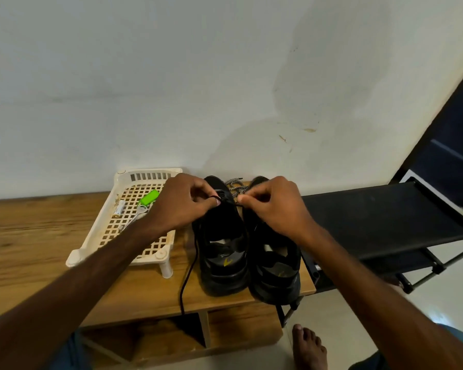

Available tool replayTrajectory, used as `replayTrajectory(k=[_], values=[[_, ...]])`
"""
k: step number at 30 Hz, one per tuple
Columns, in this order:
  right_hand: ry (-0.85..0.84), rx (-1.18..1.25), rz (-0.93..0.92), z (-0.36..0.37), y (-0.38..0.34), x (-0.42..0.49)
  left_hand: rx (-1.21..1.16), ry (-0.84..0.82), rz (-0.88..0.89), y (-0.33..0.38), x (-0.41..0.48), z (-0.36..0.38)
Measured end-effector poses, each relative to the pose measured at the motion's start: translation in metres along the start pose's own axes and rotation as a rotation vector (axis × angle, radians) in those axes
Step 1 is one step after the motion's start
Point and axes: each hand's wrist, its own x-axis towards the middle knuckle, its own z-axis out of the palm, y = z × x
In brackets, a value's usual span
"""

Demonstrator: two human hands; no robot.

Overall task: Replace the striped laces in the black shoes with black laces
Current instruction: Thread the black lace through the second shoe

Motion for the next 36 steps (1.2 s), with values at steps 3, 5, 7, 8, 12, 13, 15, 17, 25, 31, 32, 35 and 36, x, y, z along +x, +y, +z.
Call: replayTrajectory(k=[3, 5, 7, 8, 12, 13, 15, 17, 25, 31, 32, 35, 36], values=[[-0.106, -0.232, 0.000, 0.009, -0.006, 0.004, -0.004, -0.020, -0.003, 0.001, -0.002, 0.004], [-0.113, -0.296, 0.001, 0.010, -0.012, 0.008, 0.010, -0.042, -0.021, 0.001, -0.003, 0.005], [-0.127, -0.361, 0.021, 0.010, -0.013, 0.012, 0.023, -0.062, -0.040, 0.000, -0.004, 0.006], [-0.150, -0.365, 0.046, 0.009, -0.012, 0.013, 0.019, -0.070, -0.054, -0.001, -0.004, 0.007], [-0.173, -0.344, 0.040, 0.003, -0.010, 0.014, -0.031, -0.071, -0.183, -0.003, -0.005, 0.008], [-0.135, -0.299, 0.028, -0.003, -0.010, 0.014, -0.037, -0.074, -0.211, -0.004, -0.005, 0.008], [-0.063, -0.164, 0.018, -0.018, -0.008, 0.016, -0.025, -0.086, -0.241, -0.006, -0.005, 0.008], [-0.071, -0.036, 0.011, -0.030, -0.004, 0.015, -0.015, -0.103, -0.246, -0.007, -0.005, 0.007], [-0.103, 0.236, 0.152, -0.028, 0.002, 0.015, 0.029, -0.159, -0.307, 0.001, -0.004, -0.003], [-0.160, 0.233, 0.154, -0.028, 0.002, 0.014, 0.133, -0.172, -0.259, 0.001, -0.003, -0.012], [-0.178, 0.235, 0.158, -0.027, 0.002, 0.014, 0.139, -0.175, -0.246, 0.001, -0.003, -0.014], [-0.194, 0.165, 0.138, -0.027, 0.001, 0.012, 0.129, -0.216, -0.204, 0.000, -0.004, -0.025], [-0.169, 0.100, 0.109, -0.027, 0.000, 0.012, 0.113, -0.208, -0.173, 0.001, -0.004, -0.029]])
